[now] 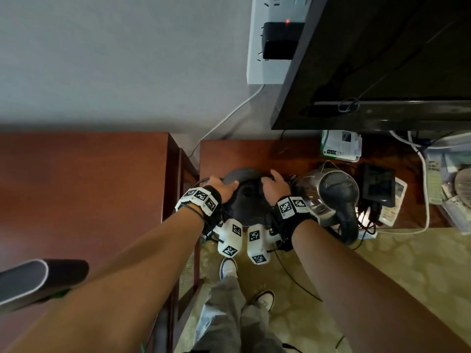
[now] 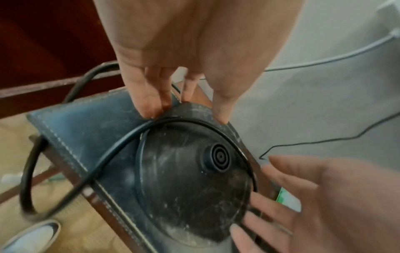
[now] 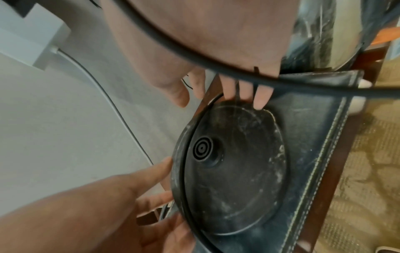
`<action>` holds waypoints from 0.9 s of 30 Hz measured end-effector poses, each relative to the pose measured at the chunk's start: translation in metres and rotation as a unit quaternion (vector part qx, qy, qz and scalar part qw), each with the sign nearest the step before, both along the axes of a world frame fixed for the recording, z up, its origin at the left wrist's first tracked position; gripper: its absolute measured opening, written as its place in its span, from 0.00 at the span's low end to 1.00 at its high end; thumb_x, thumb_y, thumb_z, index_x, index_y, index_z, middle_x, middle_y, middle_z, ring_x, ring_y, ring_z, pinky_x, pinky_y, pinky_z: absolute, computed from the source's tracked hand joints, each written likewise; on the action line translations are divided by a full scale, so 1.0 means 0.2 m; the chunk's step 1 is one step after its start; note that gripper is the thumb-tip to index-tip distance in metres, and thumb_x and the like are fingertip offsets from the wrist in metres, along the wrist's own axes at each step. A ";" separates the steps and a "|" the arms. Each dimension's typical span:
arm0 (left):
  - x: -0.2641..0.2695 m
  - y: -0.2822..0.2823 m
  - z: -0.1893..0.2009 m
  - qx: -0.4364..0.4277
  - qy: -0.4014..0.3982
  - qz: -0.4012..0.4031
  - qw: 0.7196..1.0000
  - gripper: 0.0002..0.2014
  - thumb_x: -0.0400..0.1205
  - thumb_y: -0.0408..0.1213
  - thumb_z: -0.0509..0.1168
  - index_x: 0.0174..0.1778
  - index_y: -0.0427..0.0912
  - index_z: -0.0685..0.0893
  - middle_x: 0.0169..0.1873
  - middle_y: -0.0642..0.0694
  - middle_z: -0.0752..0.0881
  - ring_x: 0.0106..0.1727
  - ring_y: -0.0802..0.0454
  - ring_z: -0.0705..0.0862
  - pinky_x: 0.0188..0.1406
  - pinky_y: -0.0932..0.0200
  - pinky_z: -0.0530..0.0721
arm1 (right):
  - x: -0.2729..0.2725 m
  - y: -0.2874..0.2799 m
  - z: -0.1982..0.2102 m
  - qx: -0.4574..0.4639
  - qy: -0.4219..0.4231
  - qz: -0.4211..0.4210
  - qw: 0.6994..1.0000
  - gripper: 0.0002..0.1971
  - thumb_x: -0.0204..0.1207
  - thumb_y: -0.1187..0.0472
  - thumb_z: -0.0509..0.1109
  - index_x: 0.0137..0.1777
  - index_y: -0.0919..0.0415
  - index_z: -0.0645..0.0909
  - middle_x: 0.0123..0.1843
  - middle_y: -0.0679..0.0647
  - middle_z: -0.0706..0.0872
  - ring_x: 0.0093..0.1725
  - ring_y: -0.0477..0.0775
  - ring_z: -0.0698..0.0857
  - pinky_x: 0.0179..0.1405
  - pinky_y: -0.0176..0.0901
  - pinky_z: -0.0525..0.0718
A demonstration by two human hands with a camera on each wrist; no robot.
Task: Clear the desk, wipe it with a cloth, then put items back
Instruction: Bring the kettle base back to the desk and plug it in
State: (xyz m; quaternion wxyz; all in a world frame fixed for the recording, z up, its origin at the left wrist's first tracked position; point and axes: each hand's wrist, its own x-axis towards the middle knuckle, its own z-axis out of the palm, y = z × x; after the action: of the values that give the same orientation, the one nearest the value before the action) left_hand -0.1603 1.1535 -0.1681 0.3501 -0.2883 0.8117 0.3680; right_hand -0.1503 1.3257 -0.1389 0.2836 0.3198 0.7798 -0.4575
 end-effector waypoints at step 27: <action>0.51 -0.27 0.56 0.180 0.197 0.240 0.933 0.20 0.79 0.50 0.75 0.56 0.36 0.90 0.51 0.38 0.92 0.53 0.39 0.91 0.62 0.43 0.87 | 0.30 -0.24 0.53 0.037 0.168 0.156 0.973 0.16 0.82 0.55 0.64 0.67 0.51 0.83 0.71 0.58 0.82 0.69 0.62 0.80 0.68 0.48 0.76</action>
State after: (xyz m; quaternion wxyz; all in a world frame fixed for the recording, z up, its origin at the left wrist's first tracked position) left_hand -0.0587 1.0997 -0.0562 0.1302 -0.3285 0.6911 0.6304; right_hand -0.0900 1.2772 -0.0338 0.2045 0.1226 0.8730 -0.4255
